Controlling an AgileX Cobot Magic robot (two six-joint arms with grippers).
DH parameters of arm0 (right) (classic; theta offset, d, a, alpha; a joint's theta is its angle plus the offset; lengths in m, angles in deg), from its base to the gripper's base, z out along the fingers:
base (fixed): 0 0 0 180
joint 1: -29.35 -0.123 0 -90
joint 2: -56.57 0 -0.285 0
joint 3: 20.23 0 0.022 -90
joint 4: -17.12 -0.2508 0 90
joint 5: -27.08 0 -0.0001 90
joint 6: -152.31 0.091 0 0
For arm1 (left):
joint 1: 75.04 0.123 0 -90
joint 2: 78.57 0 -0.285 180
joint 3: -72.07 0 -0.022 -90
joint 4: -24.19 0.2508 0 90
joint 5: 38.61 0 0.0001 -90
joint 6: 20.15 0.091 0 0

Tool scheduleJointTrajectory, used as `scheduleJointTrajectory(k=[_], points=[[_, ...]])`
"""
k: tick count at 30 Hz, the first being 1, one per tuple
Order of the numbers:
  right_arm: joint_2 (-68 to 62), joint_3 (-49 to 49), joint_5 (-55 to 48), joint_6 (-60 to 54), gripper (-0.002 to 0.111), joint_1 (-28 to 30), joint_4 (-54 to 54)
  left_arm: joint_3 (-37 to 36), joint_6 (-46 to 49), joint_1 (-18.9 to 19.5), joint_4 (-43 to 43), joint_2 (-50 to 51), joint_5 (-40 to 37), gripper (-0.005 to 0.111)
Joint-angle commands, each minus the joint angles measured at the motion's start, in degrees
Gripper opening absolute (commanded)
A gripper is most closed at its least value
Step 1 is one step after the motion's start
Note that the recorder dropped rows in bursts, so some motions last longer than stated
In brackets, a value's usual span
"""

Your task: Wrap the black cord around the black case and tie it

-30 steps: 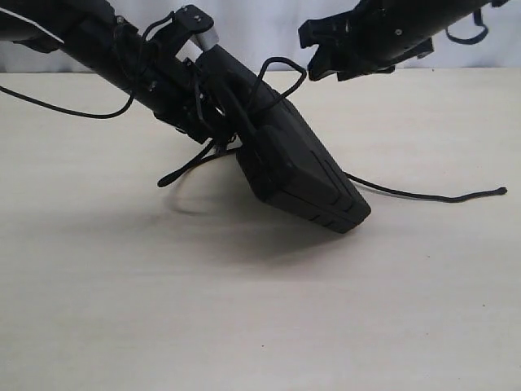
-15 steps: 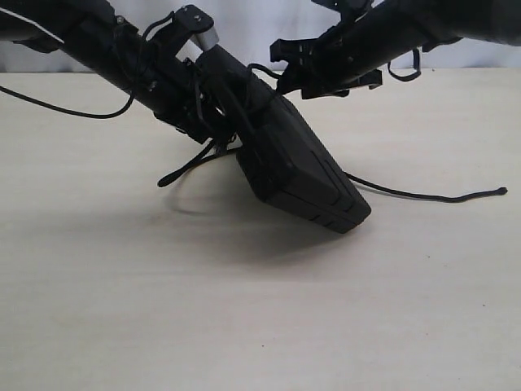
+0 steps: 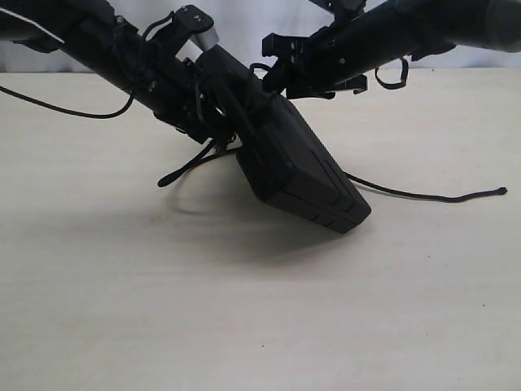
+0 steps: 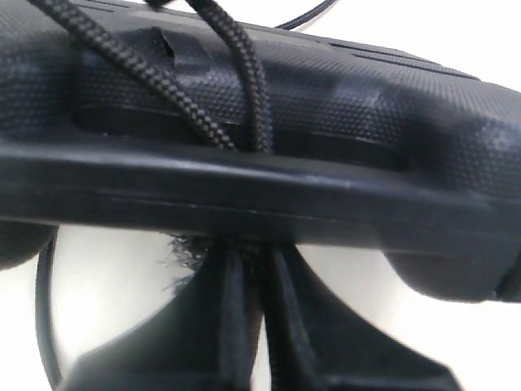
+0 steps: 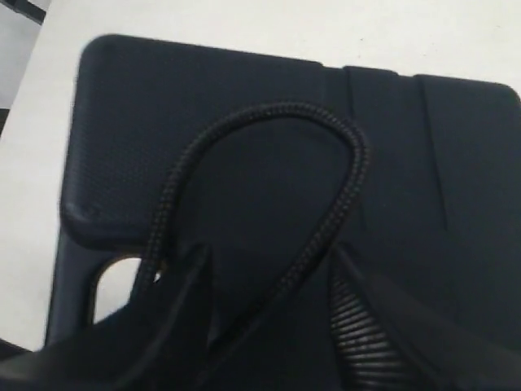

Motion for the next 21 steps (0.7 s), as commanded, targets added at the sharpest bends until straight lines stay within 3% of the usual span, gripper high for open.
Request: scheduleJointTrajectory(k=[1, 3, 8, 13, 21], points=[[-1.38, -0.37, 0.92, -0.81, 0.042, 0.26, 0.39, 0.37, 0.11, 0.06, -1.31, -0.24, 0.19, 0.000], [-1.49, -0.37, 1.71, -0.81, 0.039, 0.26, 0.39, 0.37, 0.11, 0.06, -1.31, -0.24, 0.19, 0.000], [-1.49, -0.37, 3.06, -0.81, 0.005, 0.26, 0.39, 0.37, 0.11, 0.06, -1.31, -0.24, 0.19, 0.000], [-0.35, -0.37, 2.53, -1.02, 0.004, 0.36, 0.74, 0.37, 0.34, 0.06, -0.75, -0.24, 0.42, 0.003], [5.38, -0.37, 0.98, 1.56, 0.004, 0.36, 6.06, 0.47, 0.34, 0.06, 6.94, -1.88, -3.06, 0.045]])
